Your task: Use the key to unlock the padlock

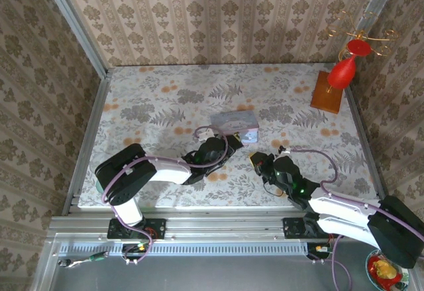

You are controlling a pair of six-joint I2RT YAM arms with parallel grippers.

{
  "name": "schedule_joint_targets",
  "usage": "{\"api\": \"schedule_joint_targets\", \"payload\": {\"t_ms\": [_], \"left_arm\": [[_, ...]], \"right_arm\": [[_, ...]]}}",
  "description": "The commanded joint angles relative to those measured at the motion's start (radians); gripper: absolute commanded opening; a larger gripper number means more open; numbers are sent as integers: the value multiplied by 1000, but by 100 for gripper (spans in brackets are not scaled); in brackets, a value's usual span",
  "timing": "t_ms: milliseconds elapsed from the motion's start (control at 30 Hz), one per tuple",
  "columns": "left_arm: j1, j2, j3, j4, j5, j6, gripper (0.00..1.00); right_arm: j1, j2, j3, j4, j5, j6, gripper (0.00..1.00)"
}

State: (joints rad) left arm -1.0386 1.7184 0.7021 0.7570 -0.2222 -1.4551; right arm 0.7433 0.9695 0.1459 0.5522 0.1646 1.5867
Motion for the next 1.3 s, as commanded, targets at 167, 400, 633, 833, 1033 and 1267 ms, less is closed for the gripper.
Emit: {"api": "schedule_joint_targets", "payload": {"t_ms": [167, 400, 633, 833, 1033, 1267], "left_arm": [[-47, -46, 16, 50, -119, -46, 0], [-79, -46, 25, 62, -164, -65, 0], [-97, -27, 22, 131, -196, -63, 0], [-106, 10, 26, 214, -193, -75, 0], [-114, 17, 32, 204, -183, -95, 0], [-119, 16, 26, 199, -200, -102, 0]], "right_arm": [[25, -28, -49, 35, 126, 140, 0], [49, -50, -55, 62, 165, 160, 0], [72, -84, -63, 42, 212, 189, 0], [76, -72, -51, 50, 205, 193, 0], [79, -69, -56, 86, 223, 183, 0], [92, -113, -63, 60, 247, 174, 0]]}}
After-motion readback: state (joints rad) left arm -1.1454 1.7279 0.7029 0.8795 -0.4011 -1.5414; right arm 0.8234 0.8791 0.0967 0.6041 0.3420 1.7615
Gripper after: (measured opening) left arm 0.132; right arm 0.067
